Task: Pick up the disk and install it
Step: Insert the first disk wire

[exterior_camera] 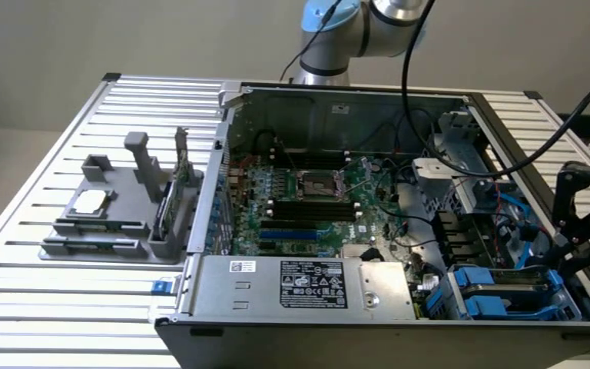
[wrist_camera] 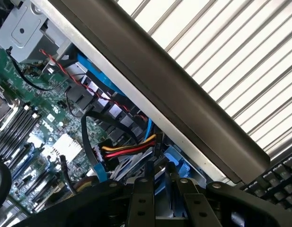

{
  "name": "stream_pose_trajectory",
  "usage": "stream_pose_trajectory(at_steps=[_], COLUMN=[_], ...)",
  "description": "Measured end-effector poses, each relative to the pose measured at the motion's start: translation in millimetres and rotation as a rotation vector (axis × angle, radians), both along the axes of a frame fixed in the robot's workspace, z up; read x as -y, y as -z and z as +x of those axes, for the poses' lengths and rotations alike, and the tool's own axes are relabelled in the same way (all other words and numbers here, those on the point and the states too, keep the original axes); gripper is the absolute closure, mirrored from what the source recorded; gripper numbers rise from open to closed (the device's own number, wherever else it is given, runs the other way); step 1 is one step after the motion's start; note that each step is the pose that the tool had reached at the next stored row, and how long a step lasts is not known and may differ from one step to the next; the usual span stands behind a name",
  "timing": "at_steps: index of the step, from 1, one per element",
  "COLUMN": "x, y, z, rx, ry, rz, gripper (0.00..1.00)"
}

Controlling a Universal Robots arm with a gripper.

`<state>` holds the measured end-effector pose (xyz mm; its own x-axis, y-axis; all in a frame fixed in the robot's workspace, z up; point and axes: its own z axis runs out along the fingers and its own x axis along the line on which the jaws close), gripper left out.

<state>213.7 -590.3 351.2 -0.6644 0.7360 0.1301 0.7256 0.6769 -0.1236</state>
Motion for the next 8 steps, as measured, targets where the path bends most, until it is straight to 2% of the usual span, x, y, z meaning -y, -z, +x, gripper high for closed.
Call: stream_pose_trajectory(at_steps=[4,6,8], x=[0.0,0.0,0.0], y=[2.0,2.5,3.1], z=[-0.5,-0.5,-0.5], rx=[0.0001,0.0000,-0.0001], ry=[0.024,0.025,0.025], rz=[0.0004,0.0036,0.0101], gripper=[0.76,0.76,0.76])
